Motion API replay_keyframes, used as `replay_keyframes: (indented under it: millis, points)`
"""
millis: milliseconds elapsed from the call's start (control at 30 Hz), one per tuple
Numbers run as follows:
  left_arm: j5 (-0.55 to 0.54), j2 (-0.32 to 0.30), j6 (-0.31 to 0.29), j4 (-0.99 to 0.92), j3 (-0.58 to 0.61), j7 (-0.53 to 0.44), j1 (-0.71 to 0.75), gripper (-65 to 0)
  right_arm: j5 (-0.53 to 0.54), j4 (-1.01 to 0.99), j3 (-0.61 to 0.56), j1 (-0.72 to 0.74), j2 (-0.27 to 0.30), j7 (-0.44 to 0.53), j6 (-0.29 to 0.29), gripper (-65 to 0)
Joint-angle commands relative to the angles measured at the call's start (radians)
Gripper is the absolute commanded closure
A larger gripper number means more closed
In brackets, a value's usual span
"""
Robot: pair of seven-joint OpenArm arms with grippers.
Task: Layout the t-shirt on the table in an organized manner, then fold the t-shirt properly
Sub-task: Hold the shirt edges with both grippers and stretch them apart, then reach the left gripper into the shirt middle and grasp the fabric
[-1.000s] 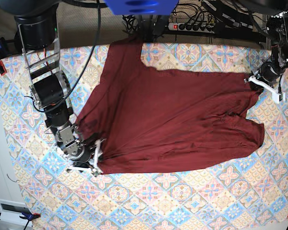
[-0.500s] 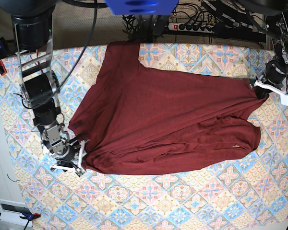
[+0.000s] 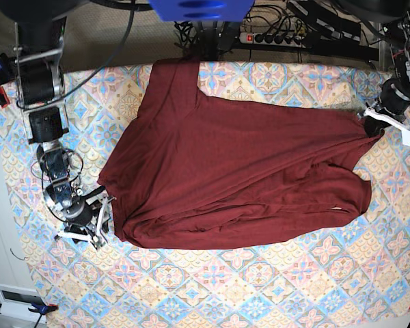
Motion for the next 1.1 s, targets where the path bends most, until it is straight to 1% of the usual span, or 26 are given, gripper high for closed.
replay_keyframes:
  millis: [0, 100, 200, 233, 267, 333, 367, 433, 533, 600, 700, 767, 867, 900, 967, 1067]
  points:
    - [-0.004, -0.020, -0.001, -0.002, -0.012, -0.001, 0.001, -2.6, 0.014, 0.078, 0.022, 0.013, 0.000, 0.008, -0.002, -23.7]
    - [-0.006, -0.041, 0.001, -0.033, -0.012, 0.022, -0.004, -12.4, 0.016, 0.211, 0.053, -0.062, 0.000, -0.082, -0.002, -24.1]
    - [-0.006, -0.040, 0.004, -0.039, -0.012, 0.028, -0.002, -24.2, 0.019, 0.302, 0.096, -0.125, 0.000, -0.137, -0.002, -24.1]
    - [-0.006, -0.040, 0.004, -0.041, -0.012, 0.028, -0.002, -26.7, 0.019, 0.314, 0.113, -0.142, -0.001, -0.150, -0.001, -24.1]
    - [-0.006, -0.040, 0.004, -0.041, -0.012, 0.028, -0.002, -29.5, 0.019, 0.325, 0.131, -0.159, -0.001, -0.162, 0.012, -24.1]
    - [-0.007, -0.040, 0.004, -0.041, -0.016, 0.028, -0.001, -32.4, 0.019, 0.334, 0.168, -0.189, -0.004, -0.183, 0.053, -24.1]
    - [-0.007, -0.040, 0.004, -0.041, -0.019, 0.028, -0.001, -32.9, 0.019, 0.337, 0.188, -0.203, -0.004, -0.193, 0.072, -24.1]
    - [-0.010, -0.027, 0.005, -0.041, -0.075, 0.030, 0.005, -33.3, 0.019, 0.339, 0.235, -0.237, -0.006, -0.203, 0.096, -24.1]
    - [-0.015, 0.017, 0.001, -0.030, -0.169, 0.030, 0.028, -33.3, 0.019, 0.342, 0.269, -0.286, -0.006, -0.203, 0.098, -24.1]
    - [-0.032, 0.023, 0.001, -0.008, -0.175, 0.030, 0.027, -33.3, 0.019, 0.366, 0.281, -0.312, -0.006, -0.203, 0.098, -24.1]
    - [-0.099, 0.028, 0.001, 0.036, -0.171, 0.030, 0.027, -33.3, 0.020, 0.424, 0.281, -0.363, -0.006, -0.203, 0.098, -24.1]
    - [-0.139, 0.028, 0.001, 0.059, -0.108, 0.030, 0.019, -33.3, 0.020, 0.460, 0.283, -0.389, -0.007, -0.205, 0.098, -24.1]
    - [-0.138, 0.031, 0.001, 0.064, 0.006, 0.030, -0.045, -33.3, 0.020, 0.487, 0.283, -0.420, -0.009, -0.249, 0.098, -24.1]
    - [-0.135, 0.043, 0.001, 0.056, 0.043, 0.030, -0.064, -33.3, 0.020, 0.494, 0.283, -0.423, -0.015, -0.265, 0.098, -24.1]
    - [-0.098, 0.074, 0.001, 0.047, 0.106, 0.030, -0.097, -33.3, 0.020, 0.509, 0.285, -0.423, -0.038, -0.283, 0.098, -24.1]
    - [-0.017, 0.132, -0.001, 0.036, 0.205, 0.030, -0.151, -33.3, 0.020, 0.523, 0.285, -0.435, -0.050, -0.295, 0.098, -24.1]
